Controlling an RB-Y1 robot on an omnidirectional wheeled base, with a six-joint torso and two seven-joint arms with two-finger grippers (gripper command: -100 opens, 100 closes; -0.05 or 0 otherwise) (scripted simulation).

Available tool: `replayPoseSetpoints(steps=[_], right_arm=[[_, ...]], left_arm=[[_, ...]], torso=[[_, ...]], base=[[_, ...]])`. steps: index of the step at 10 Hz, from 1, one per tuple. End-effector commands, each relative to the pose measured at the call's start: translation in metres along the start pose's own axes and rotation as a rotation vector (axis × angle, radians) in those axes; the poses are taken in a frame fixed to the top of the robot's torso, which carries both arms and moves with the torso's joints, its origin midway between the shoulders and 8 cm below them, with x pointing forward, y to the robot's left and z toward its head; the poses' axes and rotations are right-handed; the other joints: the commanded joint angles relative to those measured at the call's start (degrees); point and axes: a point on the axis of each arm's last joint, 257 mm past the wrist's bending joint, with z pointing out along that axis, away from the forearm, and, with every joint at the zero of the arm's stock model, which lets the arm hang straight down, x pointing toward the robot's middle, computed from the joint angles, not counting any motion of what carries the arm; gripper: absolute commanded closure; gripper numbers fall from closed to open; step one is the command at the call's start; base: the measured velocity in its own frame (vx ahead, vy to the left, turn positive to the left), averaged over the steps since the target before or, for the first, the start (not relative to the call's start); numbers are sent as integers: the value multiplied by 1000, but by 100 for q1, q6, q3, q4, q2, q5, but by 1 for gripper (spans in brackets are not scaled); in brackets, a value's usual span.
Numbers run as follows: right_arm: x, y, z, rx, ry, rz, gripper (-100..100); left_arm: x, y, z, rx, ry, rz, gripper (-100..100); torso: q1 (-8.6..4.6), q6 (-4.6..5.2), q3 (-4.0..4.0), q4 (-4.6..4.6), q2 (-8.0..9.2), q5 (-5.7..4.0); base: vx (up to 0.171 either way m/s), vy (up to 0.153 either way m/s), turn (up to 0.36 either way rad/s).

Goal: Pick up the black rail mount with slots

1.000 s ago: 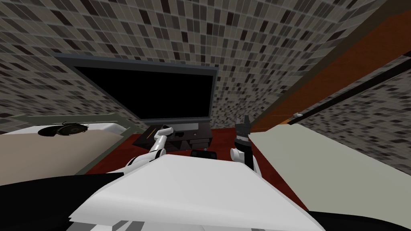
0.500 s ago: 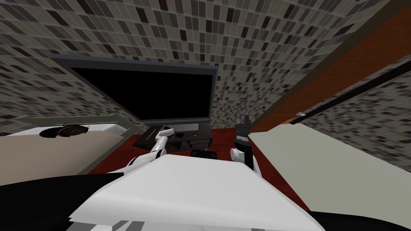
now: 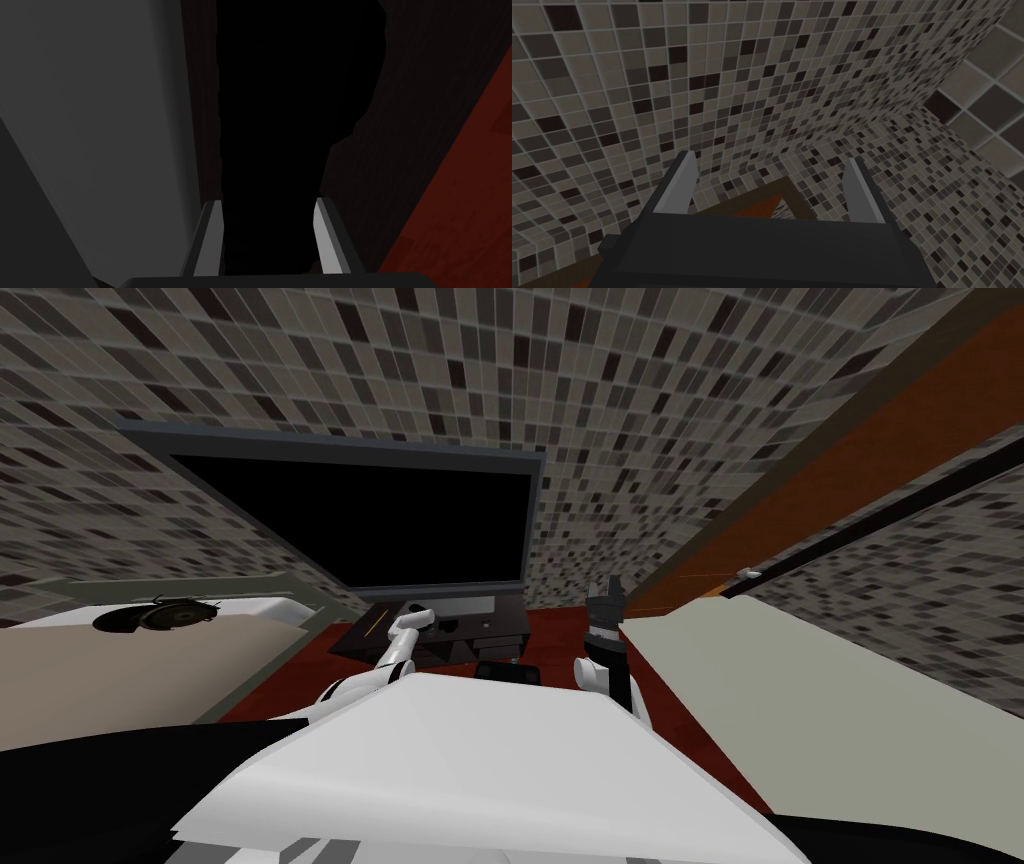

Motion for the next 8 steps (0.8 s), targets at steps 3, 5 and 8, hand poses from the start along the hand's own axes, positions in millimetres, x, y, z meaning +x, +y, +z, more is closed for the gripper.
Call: replayPoseSetpoints(steps=[3, 5, 8], right_arm=[[0, 0, 0, 0, 0, 0, 0], [0, 0, 0, 0, 0, 0, 0], [0, 0, 0, 0, 0, 0, 0]], left_arm=[[0, 0, 0, -1, 0, -1, 0], [-6, -7, -8, -8, 0, -2, 100], [-7, -9, -10, -8, -1, -3, 0]], torso=[[-1, 1, 1, 1, 1, -1], [-5, -1, 1, 2, 1, -4], [-12, 1, 5, 2, 7, -5]], base=[[0, 0, 0], [-5, -20, 2], [-11, -18, -1]])
